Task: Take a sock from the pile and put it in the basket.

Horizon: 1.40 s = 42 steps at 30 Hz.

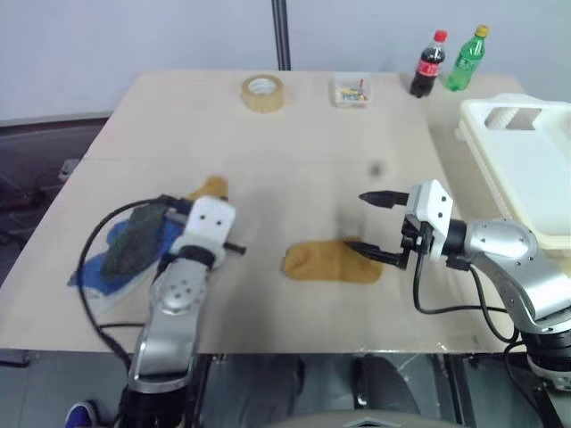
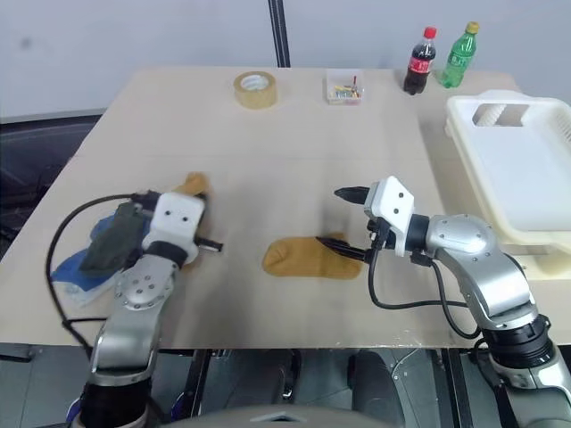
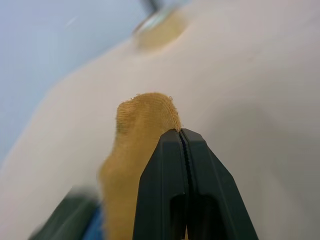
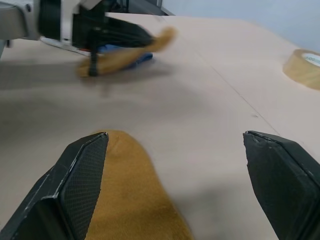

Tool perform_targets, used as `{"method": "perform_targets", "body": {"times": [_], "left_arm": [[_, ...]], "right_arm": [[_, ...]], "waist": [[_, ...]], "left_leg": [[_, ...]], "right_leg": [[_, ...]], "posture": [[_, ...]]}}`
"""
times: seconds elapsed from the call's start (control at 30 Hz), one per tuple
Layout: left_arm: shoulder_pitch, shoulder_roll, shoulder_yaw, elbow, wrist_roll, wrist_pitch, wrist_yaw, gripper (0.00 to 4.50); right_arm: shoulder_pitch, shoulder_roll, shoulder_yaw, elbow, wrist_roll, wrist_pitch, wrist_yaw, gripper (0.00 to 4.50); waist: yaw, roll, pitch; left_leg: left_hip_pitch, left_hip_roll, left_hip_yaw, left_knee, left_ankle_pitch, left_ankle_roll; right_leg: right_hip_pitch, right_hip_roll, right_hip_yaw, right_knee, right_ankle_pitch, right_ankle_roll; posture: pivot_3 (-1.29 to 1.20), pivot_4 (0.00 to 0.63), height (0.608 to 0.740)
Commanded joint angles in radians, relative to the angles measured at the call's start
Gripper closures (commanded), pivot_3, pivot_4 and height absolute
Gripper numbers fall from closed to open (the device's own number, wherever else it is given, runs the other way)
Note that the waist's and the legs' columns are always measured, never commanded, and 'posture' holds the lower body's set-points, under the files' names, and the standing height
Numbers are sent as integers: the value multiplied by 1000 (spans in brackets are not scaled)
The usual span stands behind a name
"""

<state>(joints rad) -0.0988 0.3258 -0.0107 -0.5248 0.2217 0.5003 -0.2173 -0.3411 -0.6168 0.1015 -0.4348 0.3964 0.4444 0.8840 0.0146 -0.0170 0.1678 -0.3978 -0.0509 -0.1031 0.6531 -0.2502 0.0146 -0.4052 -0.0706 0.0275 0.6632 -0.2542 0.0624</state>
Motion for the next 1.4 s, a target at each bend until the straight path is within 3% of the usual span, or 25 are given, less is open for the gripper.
{"method": "perform_targets", "body": {"times": [0.03, 0.2, 0.27, 0.37, 0.47, 0.53, 0.57, 0.7, 0.8, 0.9, 1.13, 1.37, 1.4], "left_arm": [[-138, -14, -86, 160, -10, -49, -43, 4465], [-361, -3, -229, 540, 33, -247, -105, 4465], [-425, 10, -279, 683, 5, -390, -212, 4465], [-439, 16, -270, 733, -65, -427, -316, 4465], [-367, 42, -215, 612, -135, -370, -369, 3189], [-280, 40, -134, 440, -227, -215, -368, 2238], [-220, 19, -72, 329, -274, -87, -330, 2004], [-89, -87, 85, 59, -324, 261, -148, 2004], [-75, -183, 183, -29, -324, 412, -10, 2004], [-99, -214, 242, -52, -321, 518, 58, 2004], [-166, -159, 227, 47, -349, 558, 48, 2004], [-197, -140, 195, 127, -374, 562, 33, 2004], [-193, -140, 189, 132, -375, 556, 33, 1907]], "right_arm": [[-15, 3, -14, -18, 2, -19, -6, 0], [-26, 7, -11, -7, 4, -1, -14, 0], [-34, 6, -3, -1, -4, 23, -28, 0], [-63, 24, 16, 30, -16, 77, -66, 0], [-154, 93, 53, 122, -38, 143, -123, 0], [-242, 165, 71, 216, -55, 177, -168, 0], [-298, 209, 93, 301, -88, 157, -190, 0], [-432, 337, 159, 594, -207, 25, -236, 0], [-511, 425, 172, 800, -260, -57, -261, 0], [-572, 485, 161, 953, -290, -112, -275, 0], [-699, 554, 126, 1280, -352, -253, -326, 0], [-741, 543, 88, 1356, -362, -237, -300, 0], [-740, 544, 90, 1369, -369, -233, -298, 259]], "waist": [[0, 0, 0], [-4, 0, 0], [-4, 0, 0], [-12, 0, 0], [-34, 0, 0], [-48, 1, 0], [-55, 1, 1], [-54, 1, 0], [-45, 0, 0], [-39, 0, 0], [-43, 0, 0], [-58, 0, 0], [-58, 1, 0]], "left_leg": [[0, 0, 0, 0, 0, 0], [0, 0, 0, 0, 1, -2], [-1, 0, 0, 0, 2, -4], [-1, 0, 1, 0, 2, -4], [-2, 0, 1, 0, 3, -4], [-2, 1, 3, -1, 3, -4], [-2, 1, 3, -1, 3, -4], [-1, 2, 5, -2, 3, -4], [-1, 1, 3, 0, 3, -4], [-1, 0, 4, 0, 3, -4], [-1, 0, 4, 0, 3, -5], [-1, 0, 4, 0, 3, -5], [-1, 0, 4, -1, 3, -5]], "right_leg": [[0, 0, 0, 0, 0, 0], [0, 1, 0, 0, 0, 0], [0, 1, 0, 0, 0, 0], [-1, 1, 0, -1, 0, 0], [-2, 1, 2, -1, 0, 0], [-5, 1, 5, 0, 0, 0], [-5, 1, 5, 1, 0, 0], [-6, 3, 8, 3, 0, 0], [-6, 3, 7, 3, 0, 0], [-6, 2, 7, 4, 0, 0], [-6, 3, 7, 6, 0, 0], [-7, 3, 8, 6, 0, 0], [-7, 3, 8, 6, 0, 0]], "posture": [[0, 150, 740], [0, 150, 740], [0, 150, 740], [0, 150, 740], [0, 150, 740], [0, 150, 740], [0, 150, 740], [0, 150, 740], [0, 150, 740], [0, 150, 740], [0, 150, 740], [0, 150, 740], [0, 150, 740]]}}
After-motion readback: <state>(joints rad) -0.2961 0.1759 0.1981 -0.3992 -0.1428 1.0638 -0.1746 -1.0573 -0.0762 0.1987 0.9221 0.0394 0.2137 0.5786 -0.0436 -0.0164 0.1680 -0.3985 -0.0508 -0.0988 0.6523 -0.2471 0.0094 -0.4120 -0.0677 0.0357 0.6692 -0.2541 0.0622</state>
